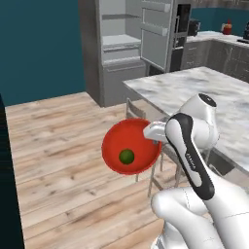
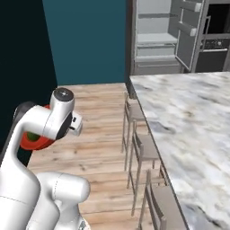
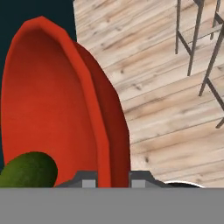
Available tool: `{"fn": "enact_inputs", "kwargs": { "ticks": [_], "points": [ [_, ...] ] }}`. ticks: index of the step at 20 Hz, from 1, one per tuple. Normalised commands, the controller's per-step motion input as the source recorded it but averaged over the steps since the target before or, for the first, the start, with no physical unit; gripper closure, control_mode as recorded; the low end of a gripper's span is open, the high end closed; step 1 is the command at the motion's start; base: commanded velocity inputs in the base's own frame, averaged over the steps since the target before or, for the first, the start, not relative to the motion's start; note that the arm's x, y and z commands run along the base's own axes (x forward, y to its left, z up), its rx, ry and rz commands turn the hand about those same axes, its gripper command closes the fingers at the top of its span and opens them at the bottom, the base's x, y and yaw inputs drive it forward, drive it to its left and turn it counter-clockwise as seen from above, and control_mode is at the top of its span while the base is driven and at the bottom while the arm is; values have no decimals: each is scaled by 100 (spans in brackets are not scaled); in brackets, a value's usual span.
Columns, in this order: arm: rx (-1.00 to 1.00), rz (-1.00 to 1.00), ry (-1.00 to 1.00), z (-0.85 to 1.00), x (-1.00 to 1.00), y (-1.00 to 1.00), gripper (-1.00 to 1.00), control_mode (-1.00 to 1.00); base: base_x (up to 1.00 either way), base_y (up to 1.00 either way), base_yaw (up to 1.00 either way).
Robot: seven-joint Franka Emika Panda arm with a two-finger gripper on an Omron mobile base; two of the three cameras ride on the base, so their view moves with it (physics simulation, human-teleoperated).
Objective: Move the glass cup from next to the sink to the open cabinet. Then, move the bowl with the lime to the fridge to clear the area for faucet cleaning.
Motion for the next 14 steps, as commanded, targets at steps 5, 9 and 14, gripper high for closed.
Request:
{"fn": "enact_inputs", "kwargs": {
  "ticks": [5,9,14],
  "points": [
    [0,0,0,0,0,0,100,100,66,100,2],
    [0,0,0,0,0,0,100,100,100,100,-10],
    [0,0,0,0,0,0,100,100,100,99,-8]
  ]
}}
